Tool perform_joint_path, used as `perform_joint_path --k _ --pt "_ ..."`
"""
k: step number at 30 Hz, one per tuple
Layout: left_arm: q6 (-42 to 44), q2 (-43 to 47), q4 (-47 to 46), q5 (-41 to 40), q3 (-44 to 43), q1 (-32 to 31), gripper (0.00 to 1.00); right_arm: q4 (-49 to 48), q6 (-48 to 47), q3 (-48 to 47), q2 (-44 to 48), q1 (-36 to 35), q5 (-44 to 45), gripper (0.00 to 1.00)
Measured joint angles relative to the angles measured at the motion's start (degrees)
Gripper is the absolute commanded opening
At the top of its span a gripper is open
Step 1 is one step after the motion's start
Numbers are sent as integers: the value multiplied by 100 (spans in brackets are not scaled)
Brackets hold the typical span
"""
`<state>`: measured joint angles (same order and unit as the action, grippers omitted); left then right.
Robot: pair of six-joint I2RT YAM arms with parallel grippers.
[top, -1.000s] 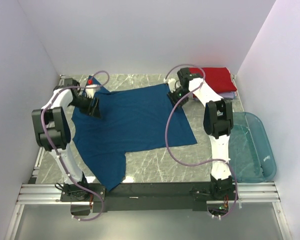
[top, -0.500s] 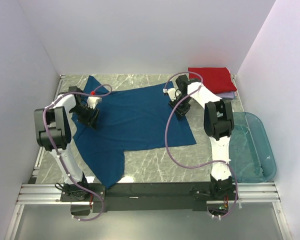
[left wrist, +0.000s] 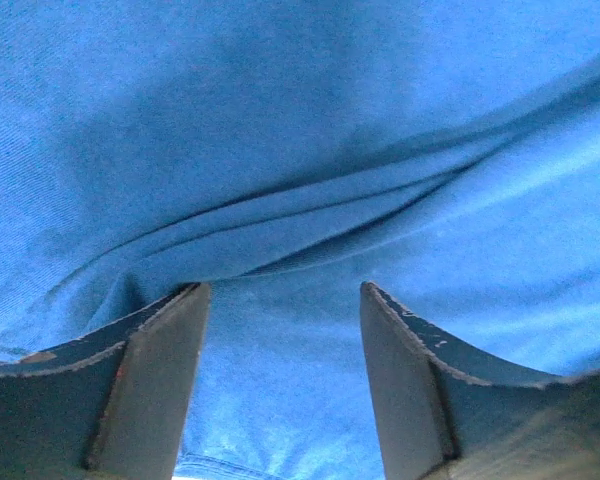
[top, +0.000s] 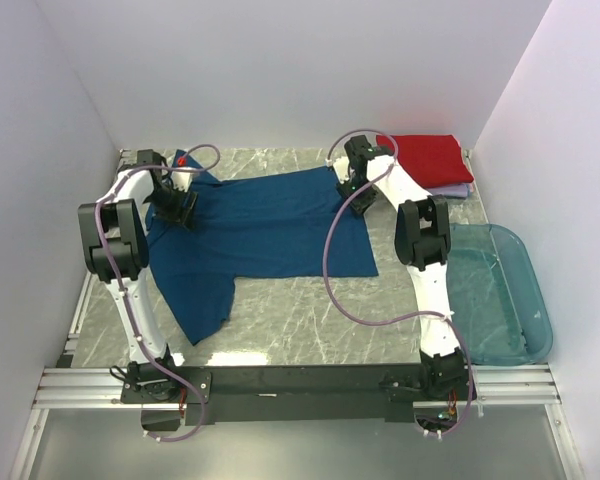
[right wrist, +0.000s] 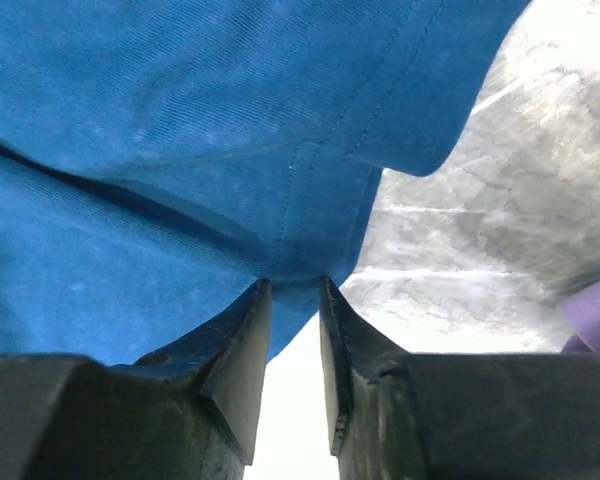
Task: Fold and stack the t-shirts
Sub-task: Flatten the tshirt out
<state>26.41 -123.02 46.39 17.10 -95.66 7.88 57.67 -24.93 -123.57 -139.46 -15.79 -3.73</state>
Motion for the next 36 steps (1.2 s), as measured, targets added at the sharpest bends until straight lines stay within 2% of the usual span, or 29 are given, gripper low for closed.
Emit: perform_joint_path --k 3,6,9,14,17,23,36 --pt "181 42 166 417 -66 127 77 -4 -61 66 72 -9 -192 50" --pt "597 332 619 911 -72 345 80 35 -249 732 568 -20 -553 56" --pt "1255 1123 1064 1241 247 540 78 199 -503 1541 1405 -66 -831 56" --pt "2413 2874 1867 1495 1462 553 74 328 -1003 2787 2966 -378 -1010 49" --pt "2942 3368 2293 1517 2238 522 72 295 -1285 3429 3438 -592 -1005 47" --pt "3425 3606 2531 1338 3576 522 73 74 -1718 4671 3484 -693 -769 46" --pt "3449 4092 2131 918 4371 525 76 -549 -2133 5191 3403 -693 -474 47"
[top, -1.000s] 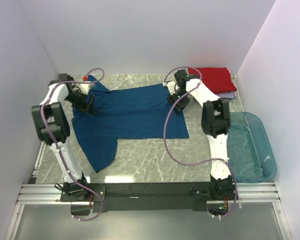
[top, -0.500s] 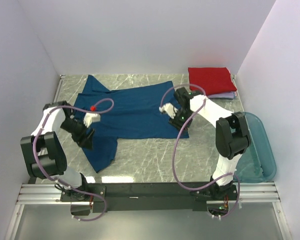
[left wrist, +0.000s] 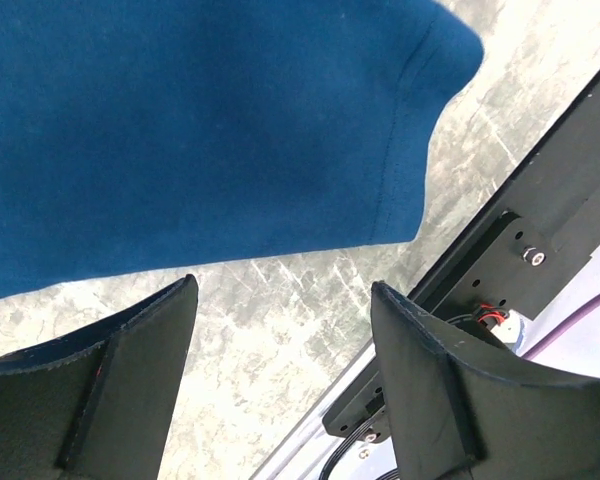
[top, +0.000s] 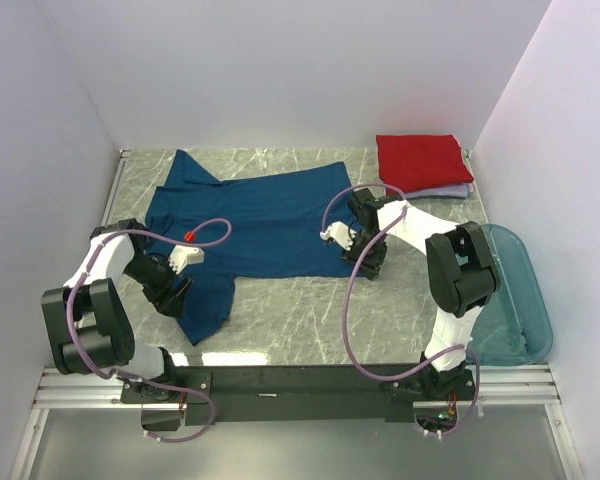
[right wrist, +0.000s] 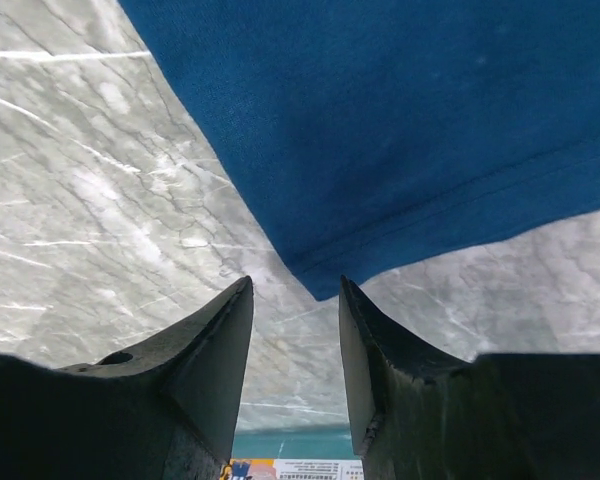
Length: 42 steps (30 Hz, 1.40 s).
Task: Fold and stack the t-shirts
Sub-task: Flatten the tshirt out
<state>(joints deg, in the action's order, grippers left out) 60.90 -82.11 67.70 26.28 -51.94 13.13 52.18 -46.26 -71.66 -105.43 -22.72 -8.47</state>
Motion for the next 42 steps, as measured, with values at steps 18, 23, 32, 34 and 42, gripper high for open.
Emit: perform_joint_path --k 18,23,32,34,42 --pt "284 802 -627 -658 990 -570 75 -446 -140 278 -83 -55 396 0" --pt "400 767 -863 -909 1008 -997 75 -328 -74 186 -140 -48 271 0" --pt "595 741 -1287 -1598 1377 -1950 67 28 122 -260 -463 66 48 0" --pt "575 737 -1386 -1757 1440 -2116 60 55 160 -280 -468 83 26 0" --pt "516 807 -1589 -1967 1493 -2205 8 181 188 -337 -463 90 -37 0"
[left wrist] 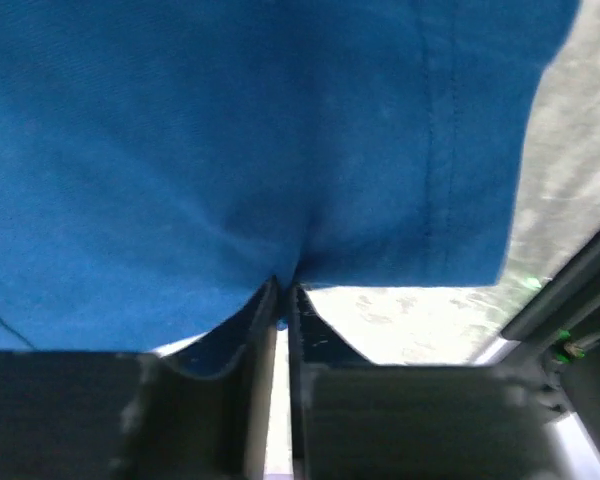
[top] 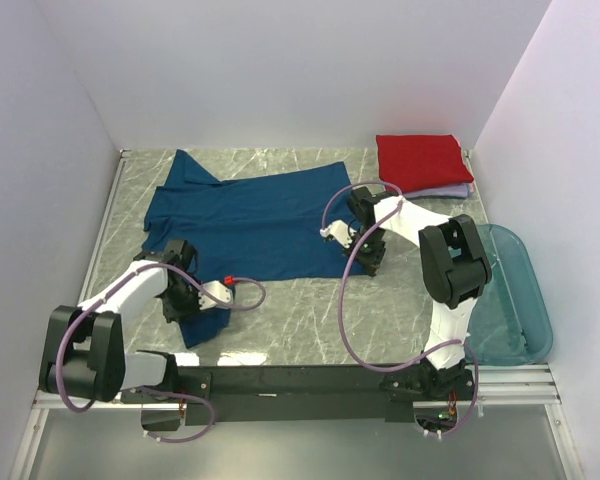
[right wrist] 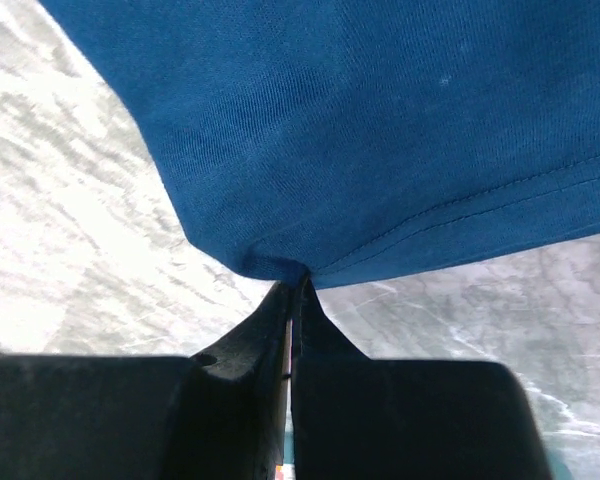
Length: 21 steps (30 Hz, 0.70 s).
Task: Fold and stack the t-shirts
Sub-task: Flatten the tshirt out, then fold the tshirt
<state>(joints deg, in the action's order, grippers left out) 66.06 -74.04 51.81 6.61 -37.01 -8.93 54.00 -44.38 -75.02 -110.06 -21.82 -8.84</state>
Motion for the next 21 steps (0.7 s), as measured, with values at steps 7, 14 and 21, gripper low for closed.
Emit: perform_joint_path --k 7,14,21 --pt "-144 367 791 354 -782 162 1 229 -2 -13 341 142 -179 0" --pt "-232 695 1252 616 -1121 396 1 330 -28 28 975 225 -247 0" --pt "-245 778 1757 811 -1384 525 0 439 -68 190 1292 240 -299 0"
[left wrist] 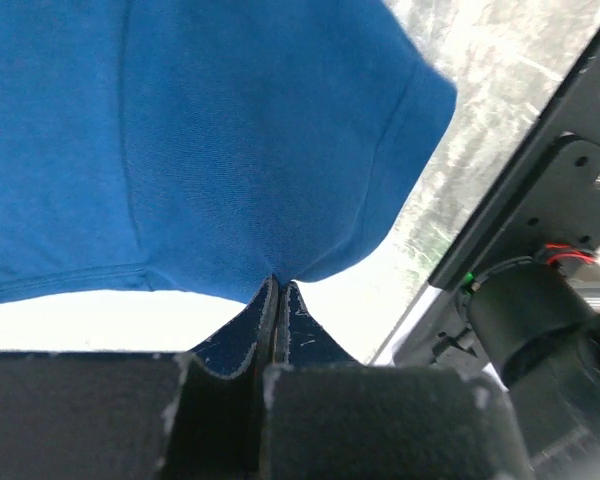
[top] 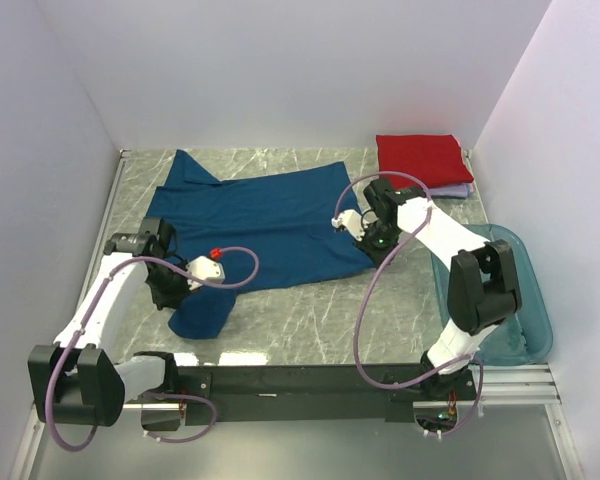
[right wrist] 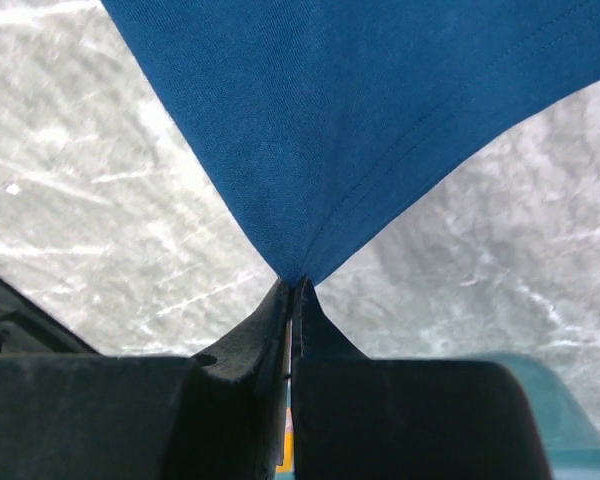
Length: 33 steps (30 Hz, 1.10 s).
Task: Fold and stack the t-shirts
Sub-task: Fold the tshirt
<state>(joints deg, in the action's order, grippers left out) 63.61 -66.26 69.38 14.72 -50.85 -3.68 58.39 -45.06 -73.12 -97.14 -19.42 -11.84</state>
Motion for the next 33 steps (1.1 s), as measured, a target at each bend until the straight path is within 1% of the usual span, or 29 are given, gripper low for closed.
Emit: perform_joint_path --k 6,10,13,19,33 --pt "-33 120 505 227 -483 149 0 195 -114 269 452 63 -31 0" --pt "-96 122 612 293 -866 264 0 372 -227 284 682 151 -37 0" --pt "-136 28 684 367 -1158 330 0 487 -293 232 675 238 -50 0" --pt "-229 -782 634 498 -1858 667 0 599 -369 -280 260 385 -90 0" --pt "-354 -2393 245 492 -3101 695 0 756 -496 -1515 -970 546 -111 0"
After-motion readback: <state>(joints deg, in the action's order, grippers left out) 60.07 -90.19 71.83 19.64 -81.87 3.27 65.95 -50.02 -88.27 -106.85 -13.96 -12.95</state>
